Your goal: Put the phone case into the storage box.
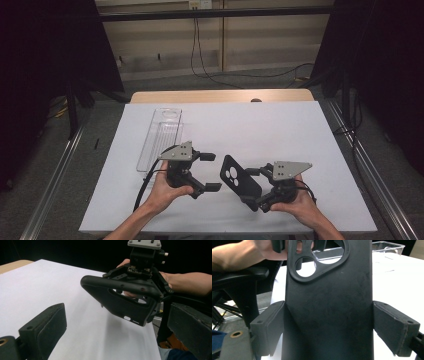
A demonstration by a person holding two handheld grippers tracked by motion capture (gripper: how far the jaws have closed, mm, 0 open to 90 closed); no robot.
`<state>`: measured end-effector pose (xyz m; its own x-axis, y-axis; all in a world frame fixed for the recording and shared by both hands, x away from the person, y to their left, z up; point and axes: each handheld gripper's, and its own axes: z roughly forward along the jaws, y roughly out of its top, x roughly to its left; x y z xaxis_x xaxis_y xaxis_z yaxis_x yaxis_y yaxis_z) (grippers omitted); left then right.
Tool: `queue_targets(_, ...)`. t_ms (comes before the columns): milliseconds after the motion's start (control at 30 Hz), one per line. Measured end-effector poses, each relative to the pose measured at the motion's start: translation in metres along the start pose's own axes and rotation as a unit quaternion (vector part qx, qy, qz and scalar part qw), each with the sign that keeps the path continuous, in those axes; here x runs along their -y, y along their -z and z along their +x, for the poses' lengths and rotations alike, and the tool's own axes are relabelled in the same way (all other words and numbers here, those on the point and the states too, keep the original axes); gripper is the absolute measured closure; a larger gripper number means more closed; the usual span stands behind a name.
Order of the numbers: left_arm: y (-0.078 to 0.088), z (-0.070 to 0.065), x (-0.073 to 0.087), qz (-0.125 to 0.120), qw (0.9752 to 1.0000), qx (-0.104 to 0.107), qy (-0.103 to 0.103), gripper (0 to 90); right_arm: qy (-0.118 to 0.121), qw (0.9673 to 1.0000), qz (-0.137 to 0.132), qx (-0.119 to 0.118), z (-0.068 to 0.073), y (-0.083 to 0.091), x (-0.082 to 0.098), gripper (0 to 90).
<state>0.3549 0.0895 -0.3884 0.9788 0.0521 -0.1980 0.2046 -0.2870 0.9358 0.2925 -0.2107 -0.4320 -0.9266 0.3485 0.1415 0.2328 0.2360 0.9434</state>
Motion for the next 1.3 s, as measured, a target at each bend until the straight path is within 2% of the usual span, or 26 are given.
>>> queue_targets(100, -0.001, 0.002, -0.002, -0.005, 0.9999, 0.016, 0.000, 2.2, -0.004, 1.0000, -0.002, -0.001, -0.001, 0.000, 0.000, 14.4)
queue_targets(300, -0.004, 0.004, -0.006, 0.002, 0.9995, 0.027, -0.014, 2.2, -0.002, 1.0000, -0.002, -0.004, -0.002, 0.001, 0.000, 14.4)
queue_targets(533, -0.011, 0.008, -0.006, -0.006, 0.9988, 0.049, -0.009, 2.3, 0.001, 0.9999, 0.001, -0.015, 0.000, -0.001, 0.000, 14.3)
queue_targets(667, -0.015, 0.007, -0.007, 0.002, 0.9984, 0.051, -0.022, 3.4, 0.000, 0.9998, 0.002, -0.018, -0.001, -0.001, 0.001, 14.3)
queue_targets(867, -0.016, 0.008, -0.008, -0.002, 0.9981, 0.056, -0.027, 4.7, 0.001, 0.9997, 0.005, -0.023, -0.001, -0.001, 0.001, 14.3)
queue_targets(1300, -0.020, 0.010, -0.009, -0.005, 0.9954, 0.090, -0.034, 8.8, -0.007, 0.9992, -0.001, -0.040, 0.000, -0.001, 0.000, 14.3)
